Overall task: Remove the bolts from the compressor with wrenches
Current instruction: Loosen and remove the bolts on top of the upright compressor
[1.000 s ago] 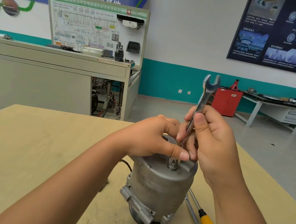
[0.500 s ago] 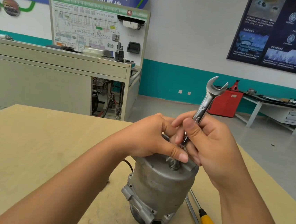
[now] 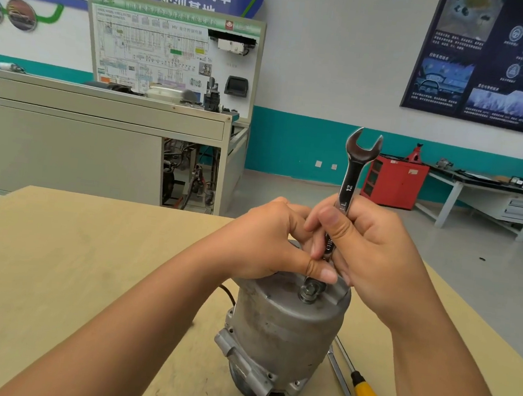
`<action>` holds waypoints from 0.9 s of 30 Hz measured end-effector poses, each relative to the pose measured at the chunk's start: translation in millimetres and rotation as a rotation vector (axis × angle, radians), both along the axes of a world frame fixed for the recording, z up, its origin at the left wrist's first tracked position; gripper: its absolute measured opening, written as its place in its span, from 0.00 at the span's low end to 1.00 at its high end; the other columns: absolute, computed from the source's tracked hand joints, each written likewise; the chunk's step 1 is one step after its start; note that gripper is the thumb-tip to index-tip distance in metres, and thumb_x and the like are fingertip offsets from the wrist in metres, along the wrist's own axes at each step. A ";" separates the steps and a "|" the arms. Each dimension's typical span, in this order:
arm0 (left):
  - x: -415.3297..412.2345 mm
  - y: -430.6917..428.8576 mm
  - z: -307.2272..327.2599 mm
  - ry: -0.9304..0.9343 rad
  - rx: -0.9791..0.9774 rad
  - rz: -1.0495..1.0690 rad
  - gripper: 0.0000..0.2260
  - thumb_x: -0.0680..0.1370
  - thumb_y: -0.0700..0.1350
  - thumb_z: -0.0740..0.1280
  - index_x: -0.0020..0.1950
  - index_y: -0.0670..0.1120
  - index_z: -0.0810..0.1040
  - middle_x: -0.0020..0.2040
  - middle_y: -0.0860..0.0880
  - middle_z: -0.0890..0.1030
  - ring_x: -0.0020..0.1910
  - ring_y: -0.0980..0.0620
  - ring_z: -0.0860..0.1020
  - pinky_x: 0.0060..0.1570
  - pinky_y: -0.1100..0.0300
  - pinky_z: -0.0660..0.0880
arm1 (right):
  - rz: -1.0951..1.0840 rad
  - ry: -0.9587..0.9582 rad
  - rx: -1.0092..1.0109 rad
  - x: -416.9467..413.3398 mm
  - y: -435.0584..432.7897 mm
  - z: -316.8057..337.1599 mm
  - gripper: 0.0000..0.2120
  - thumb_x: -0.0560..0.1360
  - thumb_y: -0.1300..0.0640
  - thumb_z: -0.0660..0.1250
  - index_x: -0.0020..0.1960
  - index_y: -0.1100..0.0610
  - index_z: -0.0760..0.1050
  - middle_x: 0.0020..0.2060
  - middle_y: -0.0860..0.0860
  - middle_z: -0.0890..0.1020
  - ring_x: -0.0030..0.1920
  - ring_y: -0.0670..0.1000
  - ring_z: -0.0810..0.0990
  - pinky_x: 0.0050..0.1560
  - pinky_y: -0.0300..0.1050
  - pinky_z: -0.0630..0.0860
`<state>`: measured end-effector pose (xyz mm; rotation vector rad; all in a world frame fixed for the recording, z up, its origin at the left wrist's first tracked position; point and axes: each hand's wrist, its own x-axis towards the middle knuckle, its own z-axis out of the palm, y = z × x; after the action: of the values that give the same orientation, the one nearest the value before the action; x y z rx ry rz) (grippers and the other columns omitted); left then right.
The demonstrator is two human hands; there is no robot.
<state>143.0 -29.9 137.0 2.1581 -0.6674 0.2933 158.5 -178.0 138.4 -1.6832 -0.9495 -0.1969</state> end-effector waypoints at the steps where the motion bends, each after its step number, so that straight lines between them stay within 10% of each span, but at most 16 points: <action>1: 0.0 -0.2 0.0 0.000 -0.001 -0.001 0.17 0.66 0.44 0.77 0.24 0.59 0.74 0.35 0.62 0.78 0.42 0.63 0.76 0.49 0.64 0.71 | 0.006 -0.002 -0.002 0.3 -0.2 0.0 0.15 0.72 0.43 0.58 0.40 0.54 0.75 0.27 0.51 0.77 0.23 0.42 0.73 0.27 0.27 0.66; 15: 3.3 4.5 -4.4 -0.001 -0.055 0.035 0.16 0.66 0.40 0.77 0.26 0.52 0.73 0.32 0.58 0.76 0.40 0.68 0.74 0.44 0.78 0.67 | -0.116 -0.074 -0.068 1.3 9.8 1.9 0.13 0.73 0.44 0.59 0.36 0.51 0.74 0.27 0.51 0.77 0.33 0.53 0.77 0.40 0.57 0.76; 27: 5.9 5.2 -6.2 0.017 -0.087 -0.051 0.10 0.67 0.38 0.76 0.35 0.31 0.79 0.39 0.41 0.79 0.42 0.58 0.74 0.45 0.77 0.67 | -0.207 -0.127 -0.053 -1.1 9.5 0.8 0.12 0.78 0.51 0.61 0.37 0.52 0.73 0.27 0.50 0.78 0.30 0.47 0.77 0.38 0.51 0.76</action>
<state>148.9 -24.6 130.8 2.0554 -0.6861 0.2721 157.4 -168.6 139.2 -1.8351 -0.8791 -0.4238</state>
